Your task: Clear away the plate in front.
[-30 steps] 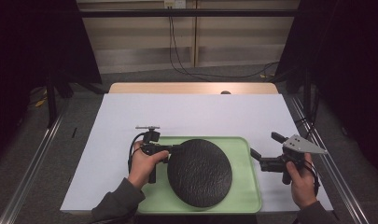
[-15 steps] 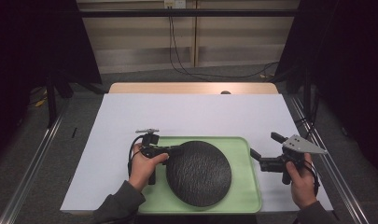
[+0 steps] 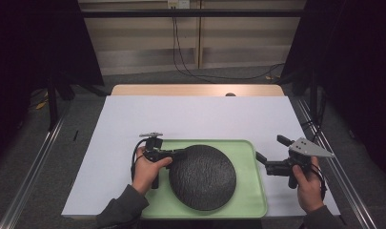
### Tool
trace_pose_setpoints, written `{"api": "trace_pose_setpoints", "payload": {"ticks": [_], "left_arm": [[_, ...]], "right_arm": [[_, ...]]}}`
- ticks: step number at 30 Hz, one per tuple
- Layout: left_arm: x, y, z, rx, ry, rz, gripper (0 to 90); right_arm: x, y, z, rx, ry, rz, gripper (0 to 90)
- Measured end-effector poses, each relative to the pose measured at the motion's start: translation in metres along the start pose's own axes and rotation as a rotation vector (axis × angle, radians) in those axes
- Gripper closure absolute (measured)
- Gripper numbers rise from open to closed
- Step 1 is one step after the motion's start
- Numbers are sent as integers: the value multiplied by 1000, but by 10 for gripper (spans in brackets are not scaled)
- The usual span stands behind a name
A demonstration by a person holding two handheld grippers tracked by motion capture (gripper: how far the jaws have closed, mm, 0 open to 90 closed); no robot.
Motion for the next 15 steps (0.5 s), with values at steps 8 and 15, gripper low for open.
{"api": "trace_pose_setpoints", "payload": {"ticks": [8,15], "left_arm": [[3,-9,1,-28,-7,9,801],[1,-14,3,-39,9,19,836]], "right_arm": [[0,0,0,0,0,0,0],[0,0,0,-7,0,1,0]]}}
Point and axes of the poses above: each handheld gripper's, and its own axes: z roughly backward along the jaws, x roughly out of its underside, y roughly to its right, the point moved 5 cm from there along -z, roughly forward along the jaws, and after that the axes turned 3 degrees about x, right-handed, at the moved point
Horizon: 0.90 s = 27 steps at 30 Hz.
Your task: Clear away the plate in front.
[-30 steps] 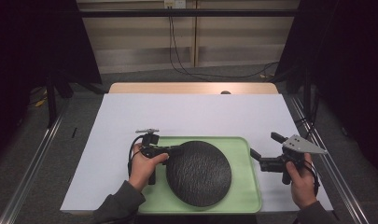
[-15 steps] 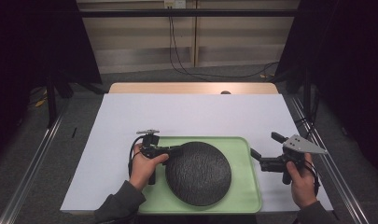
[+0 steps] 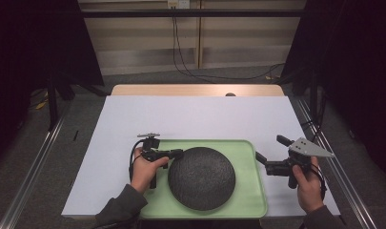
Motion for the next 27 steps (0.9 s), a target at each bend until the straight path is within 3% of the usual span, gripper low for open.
{"api": "trace_pose_setpoints", "payload": {"ticks": [6,10,14,20,22,25,27], "left_arm": [[-2,-1,2,-5,9,5,859],[-4,2,4,-5,14,-19,842],[-6,3,5,-21,18,-42,803],[-7,2,7,-31,38,-37,748],[-8,3,9,-38,39,-59,725],[-10,3,11,-38,58,-49,688],[-11,2,14,-45,62,-69,655]], "right_arm": [[0,0,1,0,-1,2,0],[0,0,0,3,-1,2,0],[1,0,0,6,-5,-1,0],[1,0,0,-1,-7,3,0],[1,0,-1,2,-8,2,0],[1,-1,-1,5,-9,1,0],[1,-1,-1,1,-13,1,0]]}}
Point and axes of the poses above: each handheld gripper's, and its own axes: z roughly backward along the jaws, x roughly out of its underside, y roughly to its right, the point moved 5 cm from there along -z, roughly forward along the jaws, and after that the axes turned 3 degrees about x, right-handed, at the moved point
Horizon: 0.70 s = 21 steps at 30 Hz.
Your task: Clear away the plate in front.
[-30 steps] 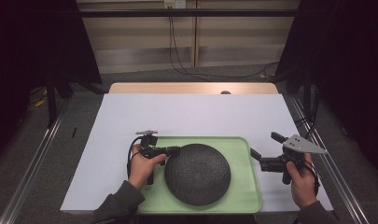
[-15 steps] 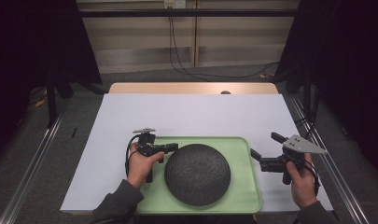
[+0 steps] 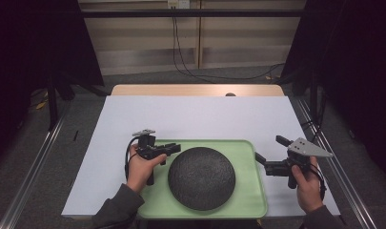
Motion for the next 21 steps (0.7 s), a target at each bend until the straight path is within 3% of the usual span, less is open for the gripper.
{"api": "trace_pose_setpoints", "payload": {"ticks": [2,6,8,13,16,21], "left_arm": [[-1,0,1,7,25,16,622],[-3,-1,4,15,41,-12,532],[-5,-2,5,7,61,-47,481],[-8,-3,8,5,85,-59,397],[-9,-4,8,-14,90,-87,324],[-11,-2,8,-3,91,-96,225]], "right_arm": [[0,0,0,-2,4,0,0],[0,1,0,-1,3,0,0],[0,0,-2,-7,3,5,0],[1,-3,-4,-19,-7,16,0],[0,-3,-3,-15,3,13,0],[0,-1,-3,-12,2,15,0]]}}
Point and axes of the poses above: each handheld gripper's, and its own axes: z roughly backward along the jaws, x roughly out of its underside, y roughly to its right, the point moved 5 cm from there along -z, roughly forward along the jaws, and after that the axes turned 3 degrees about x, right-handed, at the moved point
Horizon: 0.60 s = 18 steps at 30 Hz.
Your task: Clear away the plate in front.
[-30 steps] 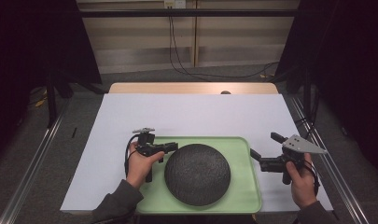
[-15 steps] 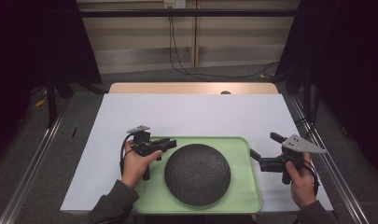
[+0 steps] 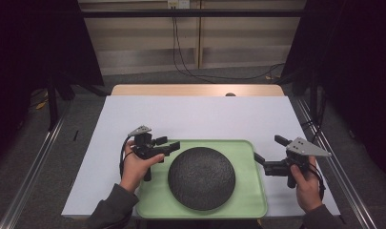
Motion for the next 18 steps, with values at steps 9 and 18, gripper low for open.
{"api": "trace_pose_setpoints", "payload": {"ticks": [9,18], "left_arm": [[-5,4,3,25,12,-47,90],[-9,-2,19,48,61,-55,54]], "right_arm": [[0,-1,1,-2,-4,0,0],[0,-2,0,-5,-1,8,0]]}}
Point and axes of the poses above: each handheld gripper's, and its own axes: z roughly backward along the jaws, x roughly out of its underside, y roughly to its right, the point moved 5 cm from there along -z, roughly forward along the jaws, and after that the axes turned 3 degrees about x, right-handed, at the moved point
